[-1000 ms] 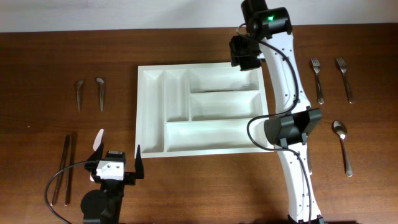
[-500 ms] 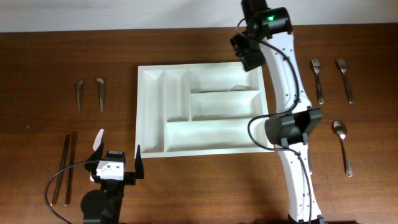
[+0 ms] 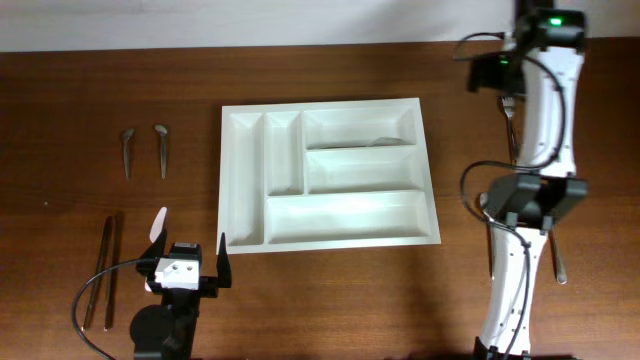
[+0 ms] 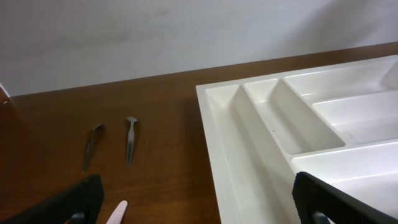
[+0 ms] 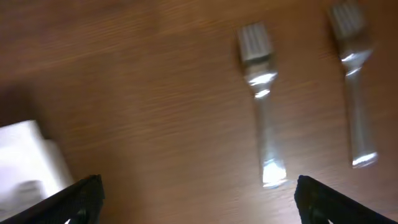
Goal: Pack container
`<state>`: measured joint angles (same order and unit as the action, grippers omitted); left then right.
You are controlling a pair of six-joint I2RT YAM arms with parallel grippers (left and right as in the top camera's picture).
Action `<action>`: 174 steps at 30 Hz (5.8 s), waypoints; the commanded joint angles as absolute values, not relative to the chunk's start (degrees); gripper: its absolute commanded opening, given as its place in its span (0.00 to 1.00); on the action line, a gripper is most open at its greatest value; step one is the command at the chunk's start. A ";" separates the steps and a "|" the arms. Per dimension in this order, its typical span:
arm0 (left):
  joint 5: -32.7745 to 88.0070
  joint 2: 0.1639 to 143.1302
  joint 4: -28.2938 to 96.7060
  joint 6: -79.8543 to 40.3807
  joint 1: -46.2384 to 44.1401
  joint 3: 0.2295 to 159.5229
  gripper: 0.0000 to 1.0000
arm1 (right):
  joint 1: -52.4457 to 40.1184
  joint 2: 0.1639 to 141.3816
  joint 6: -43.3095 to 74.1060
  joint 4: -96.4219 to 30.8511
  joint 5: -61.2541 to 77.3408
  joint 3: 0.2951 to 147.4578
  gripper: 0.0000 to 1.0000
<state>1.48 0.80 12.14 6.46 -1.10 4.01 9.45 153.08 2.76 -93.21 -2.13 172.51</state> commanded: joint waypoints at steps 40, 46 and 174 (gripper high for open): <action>1.72 0.36 11.94 7.38 -0.84 3.62 0.99 | 18.83 154.21 -18.90 -79.13 0.86 152.22 0.99; 1.72 0.36 11.94 7.38 -0.84 3.62 0.99 | 18.39 154.34 -19.55 -79.48 0.86 151.37 0.99; 1.72 0.36 11.94 7.38 -0.84 3.62 0.99 | -13.72 156.73 86.78 -92.64 7.53 178.69 0.04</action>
